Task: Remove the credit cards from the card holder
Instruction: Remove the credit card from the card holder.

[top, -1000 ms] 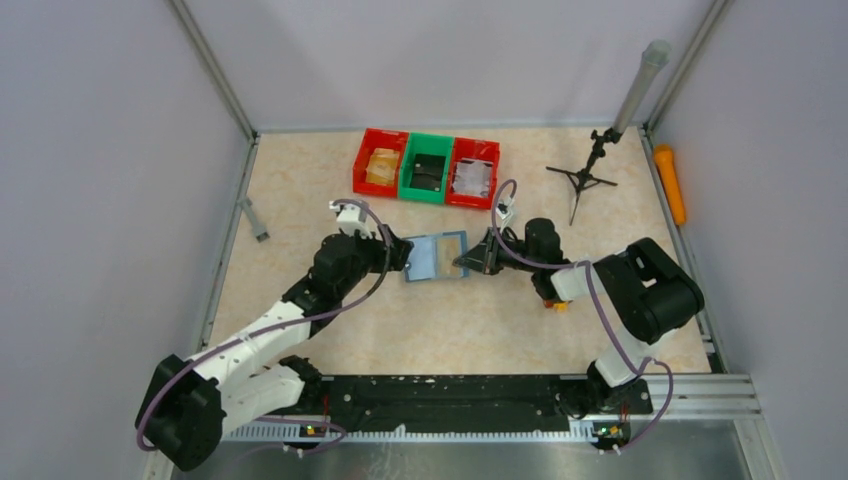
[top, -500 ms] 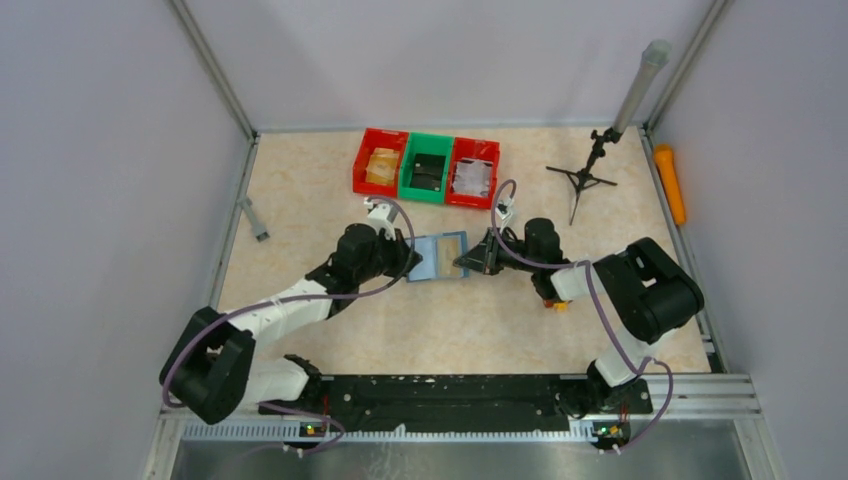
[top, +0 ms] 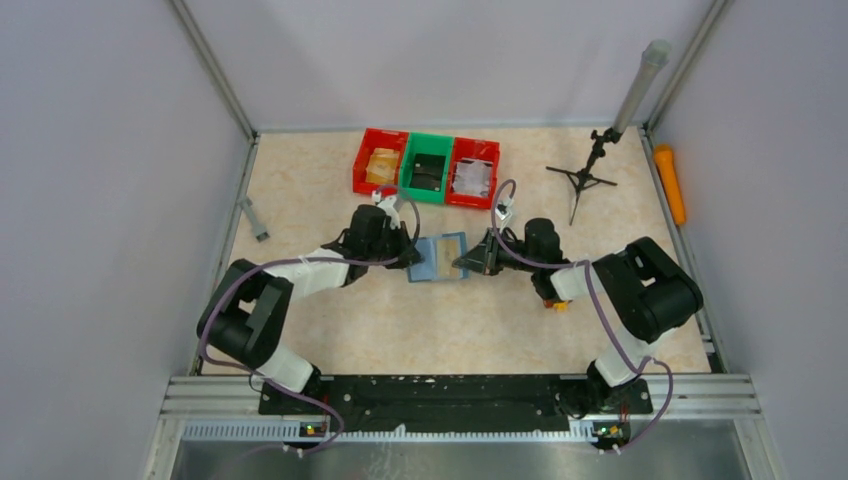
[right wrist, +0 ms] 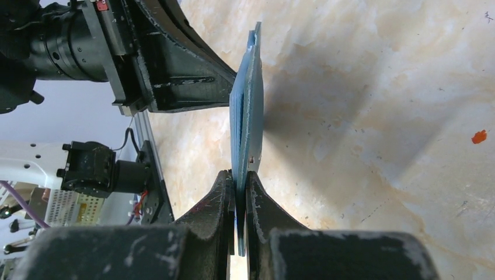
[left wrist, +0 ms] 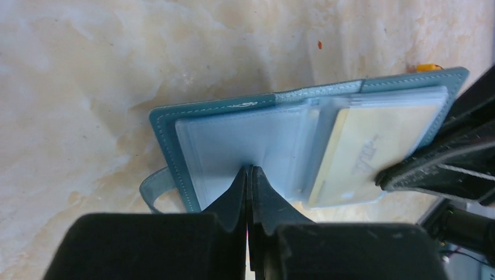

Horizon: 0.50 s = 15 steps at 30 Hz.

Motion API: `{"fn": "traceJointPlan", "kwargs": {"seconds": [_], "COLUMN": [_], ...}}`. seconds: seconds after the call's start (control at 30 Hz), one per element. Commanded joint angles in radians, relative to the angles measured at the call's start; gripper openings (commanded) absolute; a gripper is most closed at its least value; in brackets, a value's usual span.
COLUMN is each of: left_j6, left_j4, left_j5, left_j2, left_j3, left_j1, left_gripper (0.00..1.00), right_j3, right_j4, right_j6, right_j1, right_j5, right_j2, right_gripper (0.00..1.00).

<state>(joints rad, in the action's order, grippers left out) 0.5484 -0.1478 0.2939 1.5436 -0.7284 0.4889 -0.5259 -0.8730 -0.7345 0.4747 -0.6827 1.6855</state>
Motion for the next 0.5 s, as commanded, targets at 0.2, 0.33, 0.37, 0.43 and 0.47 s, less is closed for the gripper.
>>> {"fn": "traceJointPlan", "kwargs": {"seconds": [0.2,0.33,0.37,0.43,0.47], "left_j6": [0.112,0.140,0.145,0.153,0.158], "left_j4": [-0.348,-0.390,-0.392,-0.400,-0.402], "left_j5": [0.292,0.362,0.373,0.394,0.404], "left_j2": [-0.140,-0.119,-0.108,-0.085,-0.074], "left_j3": [0.159,0.154,0.150,0.140,0.135], "left_j1": [-0.055,-0.059,-0.059,-0.059,-0.059], "left_gripper": [0.22,0.22,0.23,0.26,0.27], "right_j3": [-0.038,-0.034,-0.032,-0.027,-0.026], "right_j4": [-0.089,-0.125,-0.136,-0.153,-0.162], "right_j6": [-0.020,-0.043,-0.049,-0.058,-0.063], "right_j1": [-0.004,-0.004,-0.004,-0.004,-0.003], "right_j5": [-0.055,-0.079,-0.084,-0.092,-0.096], "right_j2": [-0.008,-0.009,-0.011,-0.016,-0.018], "right_gripper": [0.00,0.00,0.00,0.00,0.00]}}
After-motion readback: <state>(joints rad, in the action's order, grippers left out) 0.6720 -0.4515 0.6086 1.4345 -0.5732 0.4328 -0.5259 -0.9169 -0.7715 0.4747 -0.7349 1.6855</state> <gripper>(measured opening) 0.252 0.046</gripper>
